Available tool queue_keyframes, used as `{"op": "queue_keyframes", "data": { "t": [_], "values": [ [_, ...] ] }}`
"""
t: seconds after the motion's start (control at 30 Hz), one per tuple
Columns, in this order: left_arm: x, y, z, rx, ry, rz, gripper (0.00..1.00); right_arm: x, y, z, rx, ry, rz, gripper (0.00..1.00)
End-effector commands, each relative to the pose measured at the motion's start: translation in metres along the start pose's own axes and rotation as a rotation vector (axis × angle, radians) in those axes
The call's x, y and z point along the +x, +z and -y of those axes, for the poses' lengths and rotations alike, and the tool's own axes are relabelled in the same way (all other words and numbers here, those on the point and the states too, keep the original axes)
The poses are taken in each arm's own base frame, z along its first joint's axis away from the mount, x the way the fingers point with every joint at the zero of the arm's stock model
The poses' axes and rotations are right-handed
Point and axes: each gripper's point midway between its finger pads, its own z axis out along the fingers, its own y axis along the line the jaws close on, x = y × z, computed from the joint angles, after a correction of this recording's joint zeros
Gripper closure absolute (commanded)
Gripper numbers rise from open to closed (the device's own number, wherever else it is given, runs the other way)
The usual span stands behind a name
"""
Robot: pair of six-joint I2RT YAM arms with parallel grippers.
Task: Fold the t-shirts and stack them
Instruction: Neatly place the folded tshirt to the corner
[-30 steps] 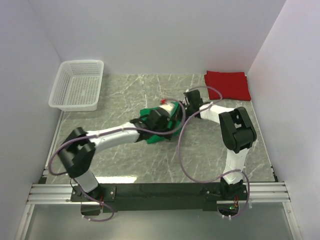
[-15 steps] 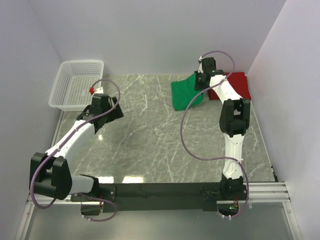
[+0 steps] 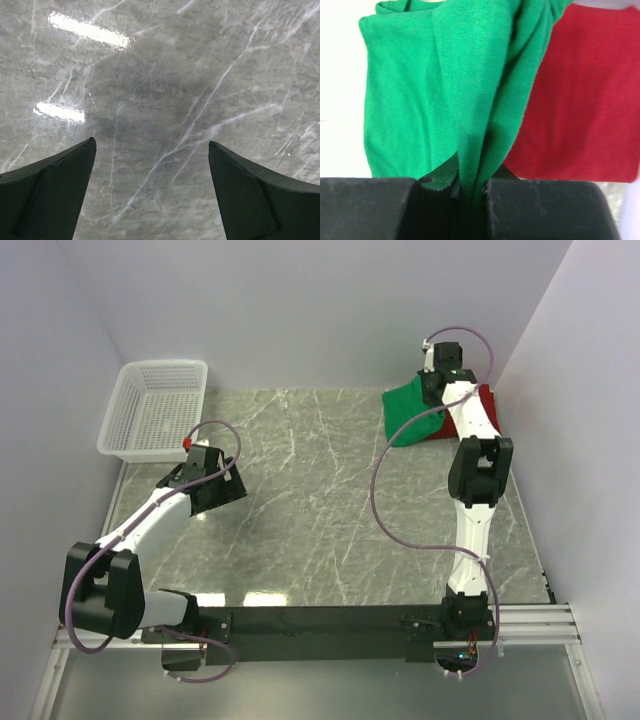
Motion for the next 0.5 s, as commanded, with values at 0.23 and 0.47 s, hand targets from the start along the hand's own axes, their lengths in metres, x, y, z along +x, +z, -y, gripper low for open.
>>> {"op": "queue_keyframes", "data": {
  "t": [0.23,0.47],
  "values": [
    [0.017,0.01,0.0,-0.01,-0.029,-0.083,0.0,-0.059,-0.036,0.092,0.1,0.012,0.206,1.0],
    [0.019,0.016,-0.001,-0.029,-0.022,-0.11,0.01,-0.047,-0.014,0.125,0.169,0.023,0.203,1.0]
  ]
}}
